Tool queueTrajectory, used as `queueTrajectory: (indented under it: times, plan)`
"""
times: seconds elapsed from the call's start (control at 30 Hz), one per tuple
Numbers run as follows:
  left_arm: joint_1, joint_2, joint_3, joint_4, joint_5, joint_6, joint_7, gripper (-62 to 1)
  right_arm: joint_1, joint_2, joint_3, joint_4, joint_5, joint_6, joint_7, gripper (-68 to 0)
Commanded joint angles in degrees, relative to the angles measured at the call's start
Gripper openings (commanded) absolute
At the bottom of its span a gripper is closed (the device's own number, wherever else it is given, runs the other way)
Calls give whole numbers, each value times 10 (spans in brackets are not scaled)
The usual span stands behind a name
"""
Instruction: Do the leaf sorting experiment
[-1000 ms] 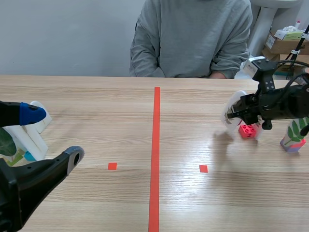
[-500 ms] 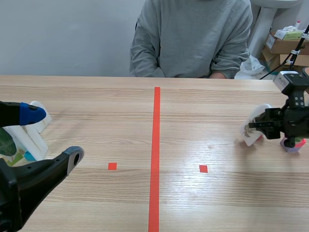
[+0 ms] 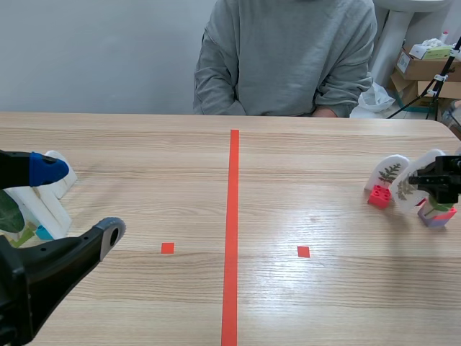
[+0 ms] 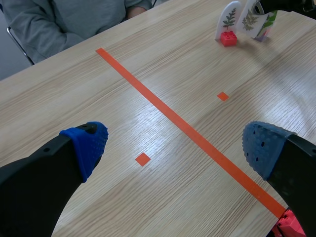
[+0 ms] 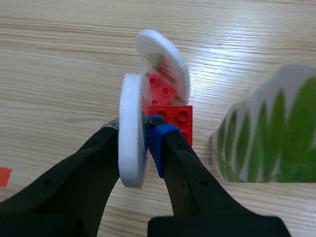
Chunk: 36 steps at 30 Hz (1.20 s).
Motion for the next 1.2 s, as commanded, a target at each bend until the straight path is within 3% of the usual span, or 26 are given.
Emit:
queueTrajectory:
  times: [0.0,0.17,0.4,0.5,0.8,1.17]
  plan:
    - [-2,2,-1,3,-8,-1,-6,-28,7,0,-2,3,8,11,9,-656]
    - [-2,2,-1,3,-8,-1,-6,-28,7,-8,-2,3,7,42,8,-656]
    - [-2,2,-1,3,-8,-1,-6,-28,7,-15,-38,3,-25,43,21,-656]
    - [-2,2,-1,3,-8,-1,-6,-28,7,-20,-39,3,-30,35,27,-656]
    - [-2,2,-1,3,-8,-1,-6,-28,7,-22,-39,3,-63,-26,29,-620]
    - [-2,2,-1,3,-8,-1,-6,-28,-14,-28,-39,3,-82,-47,48,-620]
